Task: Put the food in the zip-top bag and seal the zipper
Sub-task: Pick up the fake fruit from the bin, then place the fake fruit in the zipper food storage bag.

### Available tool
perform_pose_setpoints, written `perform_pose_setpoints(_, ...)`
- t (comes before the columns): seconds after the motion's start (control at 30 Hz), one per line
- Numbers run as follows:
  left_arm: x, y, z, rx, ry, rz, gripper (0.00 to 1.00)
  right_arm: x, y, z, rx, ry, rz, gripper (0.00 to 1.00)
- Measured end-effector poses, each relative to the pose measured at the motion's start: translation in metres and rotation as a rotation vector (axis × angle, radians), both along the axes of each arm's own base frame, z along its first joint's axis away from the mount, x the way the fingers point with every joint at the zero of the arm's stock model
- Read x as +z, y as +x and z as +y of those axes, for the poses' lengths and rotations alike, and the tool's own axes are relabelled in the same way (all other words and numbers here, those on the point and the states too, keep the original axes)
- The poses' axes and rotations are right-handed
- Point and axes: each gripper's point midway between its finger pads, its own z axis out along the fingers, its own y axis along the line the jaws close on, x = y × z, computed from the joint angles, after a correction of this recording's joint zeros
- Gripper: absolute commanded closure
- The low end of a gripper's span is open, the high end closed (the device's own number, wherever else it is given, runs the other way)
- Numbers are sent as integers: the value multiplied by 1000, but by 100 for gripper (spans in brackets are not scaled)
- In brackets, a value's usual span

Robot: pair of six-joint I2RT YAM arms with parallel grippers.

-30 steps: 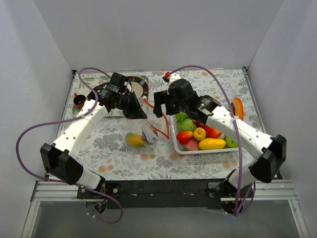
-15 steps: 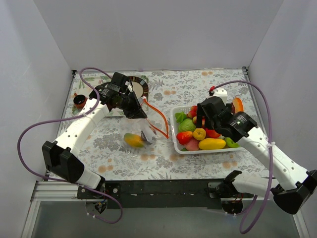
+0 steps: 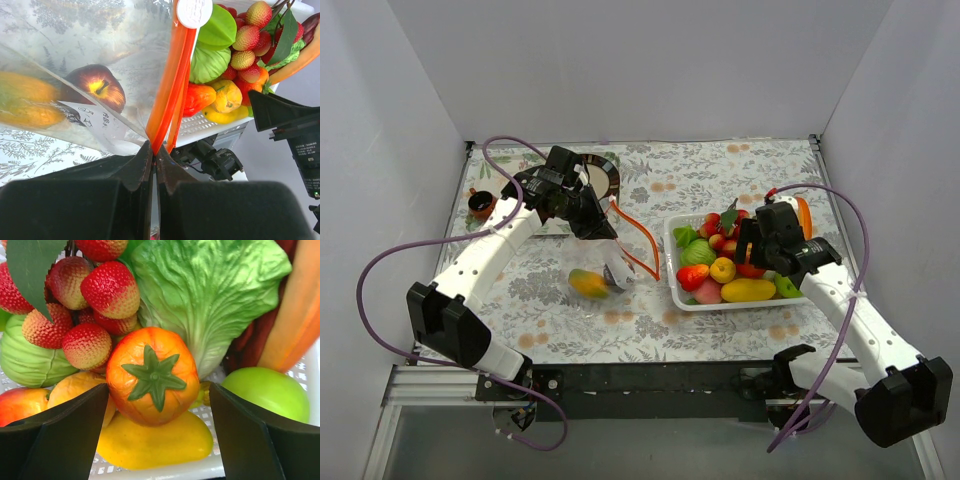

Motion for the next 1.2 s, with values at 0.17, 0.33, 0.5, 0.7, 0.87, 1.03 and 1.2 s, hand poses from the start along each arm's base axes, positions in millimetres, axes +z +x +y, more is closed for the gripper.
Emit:
perform_pose_setpoints(0.17,0,0,0,0,0,0,100,-8,6,4,15,50,5,12)
perform_pose_setpoints(0.33,0,0,0,0,1,1,100,-13,9,4,24,88,13,23)
perform_pose_setpoints(0.5,-3,1,-1,1,4,8,100,-14,8,3,25,114,23,62)
perform_pose_setpoints(0.7,-5,2,-1,1,6,14,100,7,7,-2,15,105,21,76)
perform_pose_setpoints(0.87,-4,2,-1,3,4,14,100,60,13,-2,24,119,-77,79)
perform_pose_setpoints(1.03,-4,4,-2,2,3,15,100,97,12,19,101,221,-144,80)
perform_pose_setpoints(1.2,-5,4,-4,1,4,19,100,98,-3,86,288,308,-99,80)
